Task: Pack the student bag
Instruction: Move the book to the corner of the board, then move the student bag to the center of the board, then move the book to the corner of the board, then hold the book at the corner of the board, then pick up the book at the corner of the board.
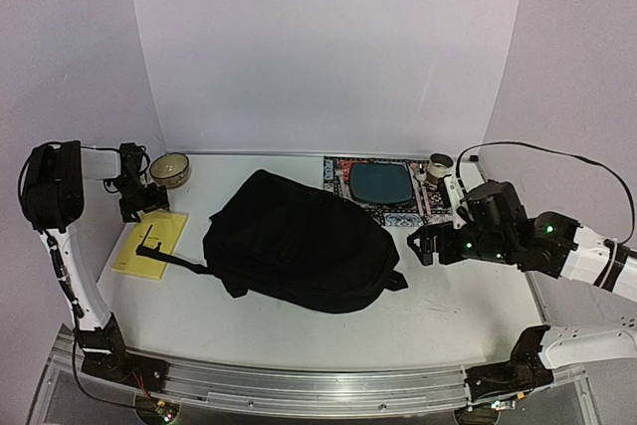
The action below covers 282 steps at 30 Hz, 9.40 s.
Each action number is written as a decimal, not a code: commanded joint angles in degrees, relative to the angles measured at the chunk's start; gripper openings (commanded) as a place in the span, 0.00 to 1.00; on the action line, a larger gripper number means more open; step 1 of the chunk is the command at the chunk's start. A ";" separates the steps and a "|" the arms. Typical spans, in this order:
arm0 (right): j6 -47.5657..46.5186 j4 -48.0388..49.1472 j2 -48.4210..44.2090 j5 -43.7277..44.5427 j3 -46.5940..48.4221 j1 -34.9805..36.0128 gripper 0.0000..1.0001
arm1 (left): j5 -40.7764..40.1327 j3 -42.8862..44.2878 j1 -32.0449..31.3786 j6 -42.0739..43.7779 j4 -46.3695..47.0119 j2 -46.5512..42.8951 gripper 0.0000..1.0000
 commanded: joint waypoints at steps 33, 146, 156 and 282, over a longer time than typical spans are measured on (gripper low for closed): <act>-0.98 5.56 14.11 -11.20 5.19 0.40 0.98 | 11.77 -19.26 -27.75 -23.10 14.55 -26.68 0.94; -5.63 8.10 23.04 -10.44 11.37 23.22 0.98 | -4.04 -46.09 -28.12 -38.27 -7.27 -45.97 0.99; -5.82 8.26 26.96 -10.37 13.70 24.73 0.98 | 7.46 -40.79 -39.98 -38.21 1.43 -38.79 0.92; -11.32 -4.41 40.98 10.33 31.15 32.59 0.82 | -12.03 -40.58 -57.06 -58.39 14.32 -69.71 0.00</act>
